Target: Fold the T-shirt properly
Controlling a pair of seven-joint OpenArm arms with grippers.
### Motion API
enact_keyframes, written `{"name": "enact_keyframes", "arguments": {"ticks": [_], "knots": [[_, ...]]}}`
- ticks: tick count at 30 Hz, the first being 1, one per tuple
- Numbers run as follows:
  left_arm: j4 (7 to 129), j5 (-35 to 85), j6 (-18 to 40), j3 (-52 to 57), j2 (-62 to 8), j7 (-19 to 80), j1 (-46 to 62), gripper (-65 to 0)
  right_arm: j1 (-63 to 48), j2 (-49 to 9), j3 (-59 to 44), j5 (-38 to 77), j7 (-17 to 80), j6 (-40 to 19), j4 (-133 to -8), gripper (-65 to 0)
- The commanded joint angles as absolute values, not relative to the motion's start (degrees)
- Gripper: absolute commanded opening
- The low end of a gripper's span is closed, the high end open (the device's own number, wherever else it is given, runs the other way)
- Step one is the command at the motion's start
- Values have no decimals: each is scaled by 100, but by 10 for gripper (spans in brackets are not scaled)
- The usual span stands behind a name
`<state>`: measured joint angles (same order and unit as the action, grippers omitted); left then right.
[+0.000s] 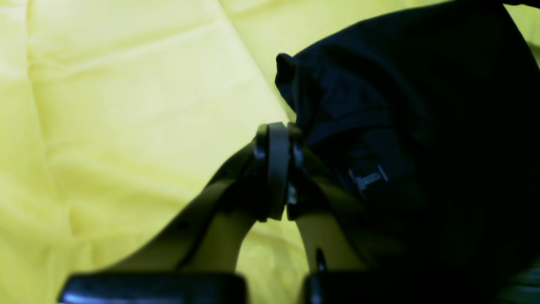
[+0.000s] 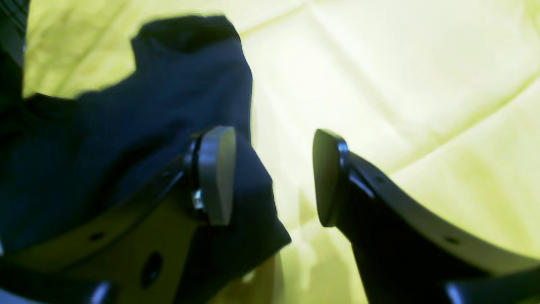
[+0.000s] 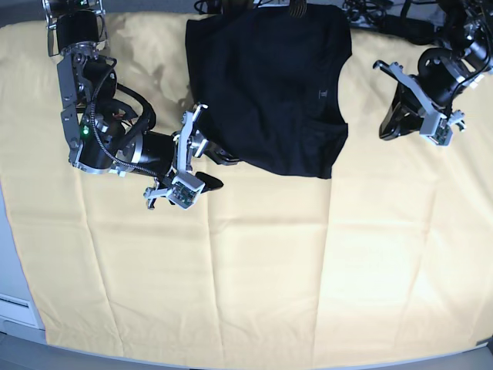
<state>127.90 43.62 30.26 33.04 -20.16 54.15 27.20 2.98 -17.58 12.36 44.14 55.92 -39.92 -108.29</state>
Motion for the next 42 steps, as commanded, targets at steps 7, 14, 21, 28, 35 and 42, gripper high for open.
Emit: {"name": "enact_keyframes", "arguments": {"ticks": [7, 14, 21, 28, 35, 42], "knots": [[12888, 4746, 3030, 3341, -2082, 5443, 2714, -650, 556, -1793, 1240, 5360, 6324, -4000, -10311, -332], [12895, 6696, 4000, 3339, -2112, 6630, 2716, -650, 569, -1793, 1240, 6023, 6519, -4000, -10296, -333], [12947, 8500, 4000, 3312, -2112, 8000, 2716, -536, 572, -1791, 1240, 6020, 6410, -4000, -10296, -333], [13421, 8418, 4000, 2482, -2390, 8000, 3079, -406, 572, -1793, 1240, 5994, 6414, -4000, -10296, -333], [13428, 6246, 4000, 1688, -2506, 7592, 3284, -406, 569, -1793, 1240, 5977, 6414, -4000, -10296, -333], [13428, 4388, 3050, 1695, -2163, 6377, 3667, -406, 572, -1796, 1238, 5957, 6414, -4000, -10296, -333]]}}
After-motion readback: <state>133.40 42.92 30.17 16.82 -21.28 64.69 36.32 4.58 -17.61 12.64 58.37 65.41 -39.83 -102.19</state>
